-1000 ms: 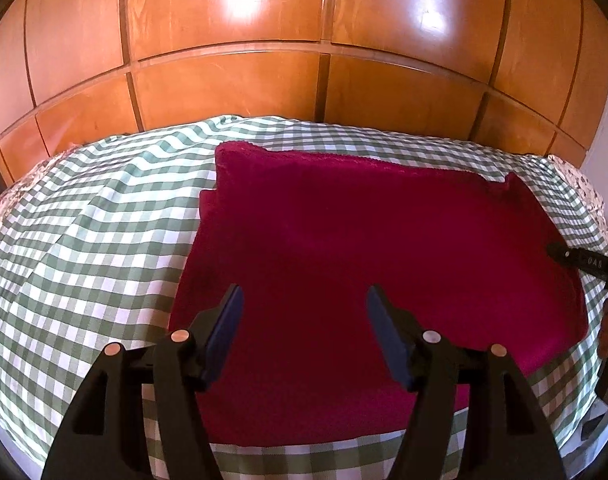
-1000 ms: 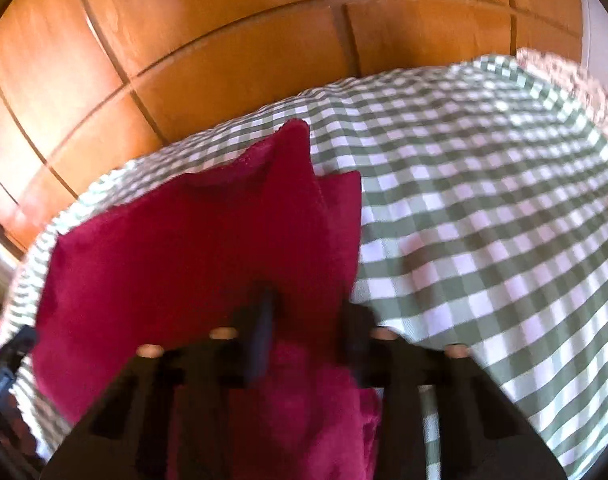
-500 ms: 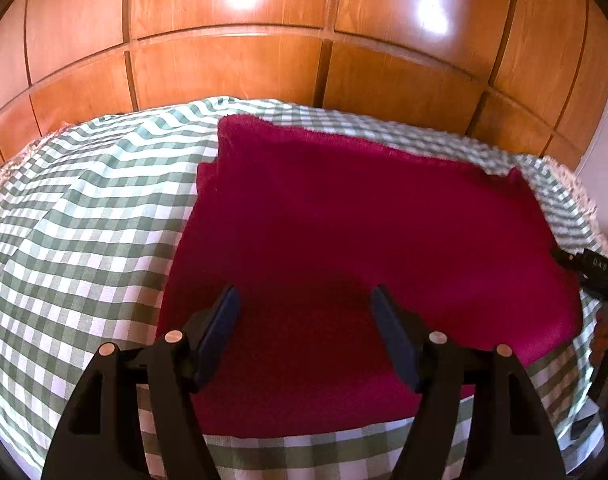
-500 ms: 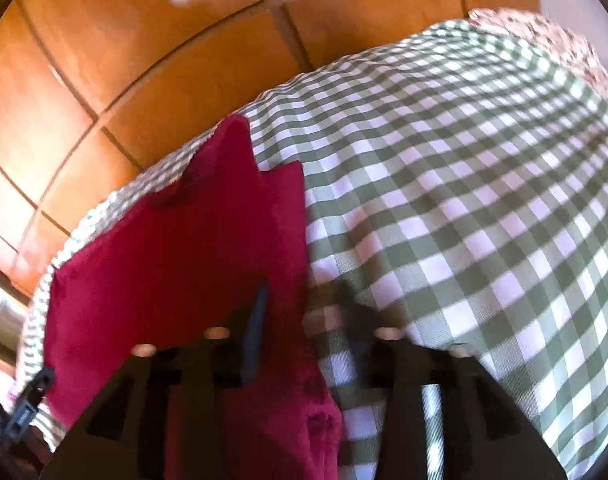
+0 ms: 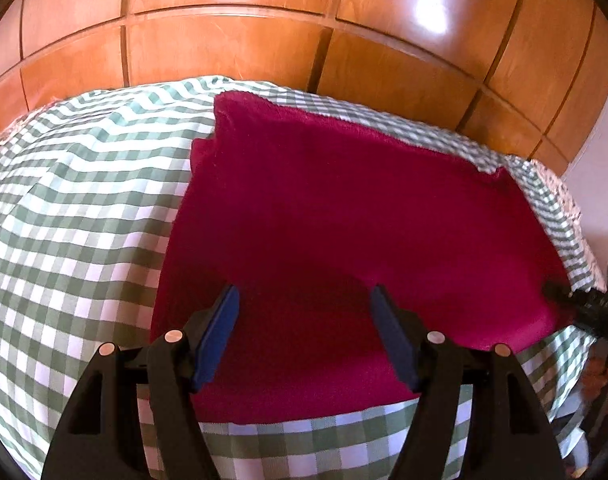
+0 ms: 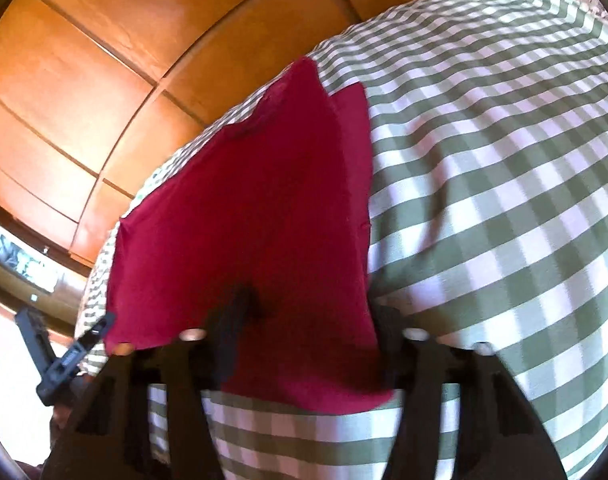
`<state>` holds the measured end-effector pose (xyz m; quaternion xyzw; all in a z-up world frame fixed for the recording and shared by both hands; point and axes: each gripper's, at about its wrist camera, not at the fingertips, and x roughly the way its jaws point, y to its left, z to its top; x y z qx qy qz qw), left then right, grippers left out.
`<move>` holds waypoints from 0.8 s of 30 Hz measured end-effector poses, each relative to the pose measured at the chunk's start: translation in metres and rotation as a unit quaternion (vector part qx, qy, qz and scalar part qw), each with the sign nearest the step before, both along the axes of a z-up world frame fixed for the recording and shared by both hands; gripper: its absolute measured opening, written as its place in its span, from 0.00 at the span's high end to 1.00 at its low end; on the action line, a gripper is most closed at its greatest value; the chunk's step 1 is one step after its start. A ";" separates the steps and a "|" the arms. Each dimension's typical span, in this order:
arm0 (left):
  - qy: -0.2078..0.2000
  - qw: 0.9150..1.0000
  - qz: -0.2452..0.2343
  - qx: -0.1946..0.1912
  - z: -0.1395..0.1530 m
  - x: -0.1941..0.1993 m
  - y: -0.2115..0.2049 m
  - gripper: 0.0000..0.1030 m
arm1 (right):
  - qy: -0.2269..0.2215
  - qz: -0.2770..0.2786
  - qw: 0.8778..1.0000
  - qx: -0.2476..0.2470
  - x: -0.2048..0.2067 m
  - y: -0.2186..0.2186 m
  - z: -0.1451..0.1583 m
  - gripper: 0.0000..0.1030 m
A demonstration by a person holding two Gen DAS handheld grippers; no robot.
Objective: Fold small clothes
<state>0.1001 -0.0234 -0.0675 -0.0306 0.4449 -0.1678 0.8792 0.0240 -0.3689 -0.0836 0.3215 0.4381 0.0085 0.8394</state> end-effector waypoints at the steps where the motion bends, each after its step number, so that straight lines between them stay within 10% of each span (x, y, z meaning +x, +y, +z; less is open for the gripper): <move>1: 0.002 1.000 0.000 -0.001 -0.001 0.001 -0.001 0.35 | -0.009 0.005 1.000 -0.010 0.003 0.006 0.010 0.71; 13: 0.033 0.992 -0.005 -0.120 0.006 0.011 0.037 0.38 | -0.128 0.148 0.979 -0.055 0.074 0.132 0.115 0.77; 24: 0.037 0.970 0.059 -0.231 0.022 0.012 0.131 0.38 | -0.071 0.312 0.940 -0.116 0.123 0.283 0.057 0.78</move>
